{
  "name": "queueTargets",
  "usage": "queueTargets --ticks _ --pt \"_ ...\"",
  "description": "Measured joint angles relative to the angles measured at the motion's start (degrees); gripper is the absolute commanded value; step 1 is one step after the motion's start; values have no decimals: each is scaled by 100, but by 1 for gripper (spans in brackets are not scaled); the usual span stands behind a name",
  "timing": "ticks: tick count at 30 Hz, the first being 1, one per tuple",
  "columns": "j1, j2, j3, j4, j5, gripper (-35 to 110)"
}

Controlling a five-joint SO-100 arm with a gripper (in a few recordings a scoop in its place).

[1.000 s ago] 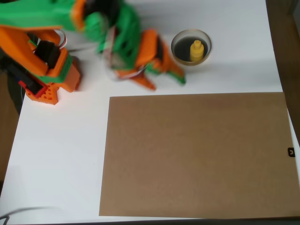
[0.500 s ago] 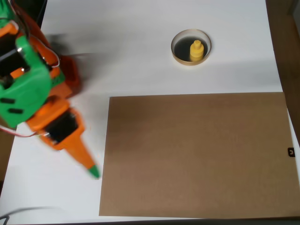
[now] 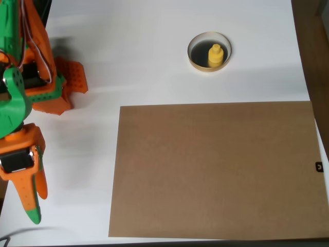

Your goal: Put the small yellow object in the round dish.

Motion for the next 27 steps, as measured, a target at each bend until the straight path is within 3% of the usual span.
queueTargets --ticks 8,16,27 --pt "299 1573 1037 9 343 26" --pt "519 3771 1828 984 492 26" --pt "457 3894 1942 1230 510 4"
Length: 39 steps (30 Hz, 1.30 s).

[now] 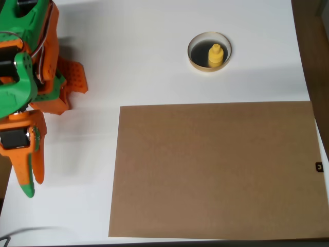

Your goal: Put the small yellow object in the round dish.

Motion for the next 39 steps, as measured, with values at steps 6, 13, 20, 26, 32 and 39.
queueTargets --ticks 6,13,20,26,32,39 --pt "-18 0 88 -185 62 0" --pt "-114 0 88 -316 264 0" --pt "-114 0 88 -316 352 3" --pt "-62 0 158 -439 519 1" --pt "70 0 193 -448 642 1" --pt "35 0 193 -448 589 1"
